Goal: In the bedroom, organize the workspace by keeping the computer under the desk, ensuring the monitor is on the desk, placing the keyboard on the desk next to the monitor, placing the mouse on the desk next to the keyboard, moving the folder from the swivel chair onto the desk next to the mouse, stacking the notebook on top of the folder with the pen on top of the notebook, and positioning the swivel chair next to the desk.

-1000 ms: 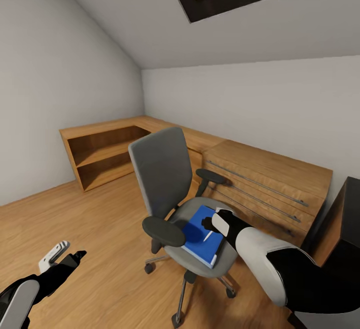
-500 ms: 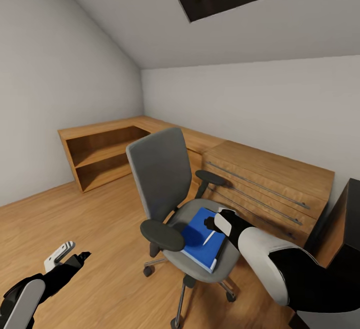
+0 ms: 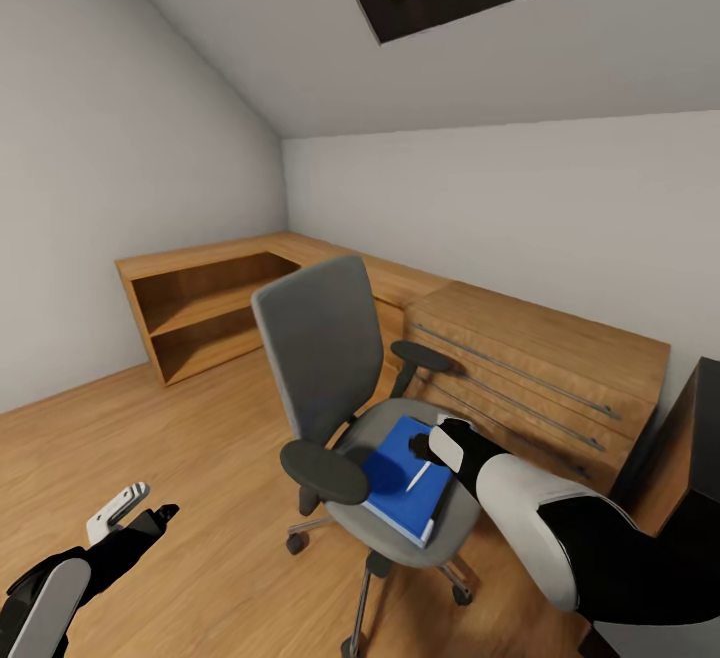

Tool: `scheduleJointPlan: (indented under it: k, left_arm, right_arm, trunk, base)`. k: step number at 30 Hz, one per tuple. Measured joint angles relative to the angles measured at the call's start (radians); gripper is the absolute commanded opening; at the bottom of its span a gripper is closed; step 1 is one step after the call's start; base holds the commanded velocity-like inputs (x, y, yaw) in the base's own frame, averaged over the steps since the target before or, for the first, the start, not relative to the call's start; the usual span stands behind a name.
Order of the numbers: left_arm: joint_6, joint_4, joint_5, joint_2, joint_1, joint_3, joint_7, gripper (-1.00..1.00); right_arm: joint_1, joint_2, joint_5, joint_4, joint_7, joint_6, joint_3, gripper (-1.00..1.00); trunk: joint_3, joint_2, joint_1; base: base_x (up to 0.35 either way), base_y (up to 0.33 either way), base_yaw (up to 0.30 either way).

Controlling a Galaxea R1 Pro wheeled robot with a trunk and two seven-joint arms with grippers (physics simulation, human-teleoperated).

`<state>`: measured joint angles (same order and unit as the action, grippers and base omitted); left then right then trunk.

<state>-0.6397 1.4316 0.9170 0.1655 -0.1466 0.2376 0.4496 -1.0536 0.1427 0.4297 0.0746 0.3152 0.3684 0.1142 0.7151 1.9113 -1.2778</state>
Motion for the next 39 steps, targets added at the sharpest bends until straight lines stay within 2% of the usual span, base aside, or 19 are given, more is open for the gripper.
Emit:
scheduleJointPlan:
  k: [9,30,39]
  left_arm:
    - [0.000,0.000,-0.001,0.000,0.000,0.000,0.000,1.00]
    - [0.005,0.001,-0.002,-0.001,0.000,0.002,0.005,1.00]
    - [0.010,0.004,0.000,-0.004,0.000,0.035,0.005,1.00]
  right_arm:
    - [0.000,-0.001,0.000,0.000,0.000,-0.001,0.000,1.00]
    - [0.000,-0.008,0.000,-0.004,0.000,0.000,0.000,1.00]
    - [0.000,-0.015,0.000,-0.005,0.003,0.007,0.000,1.00]
  trunk:
    - [0.000,0.000,0.000]
    - [0.000,0.000,0.000]
    - [0.028,0.063,-0.035]
  base:
    - [0.193,0.000,0.000]
    - [0.051,0.000,0.000]
    - [0.001,0.000,0.000]
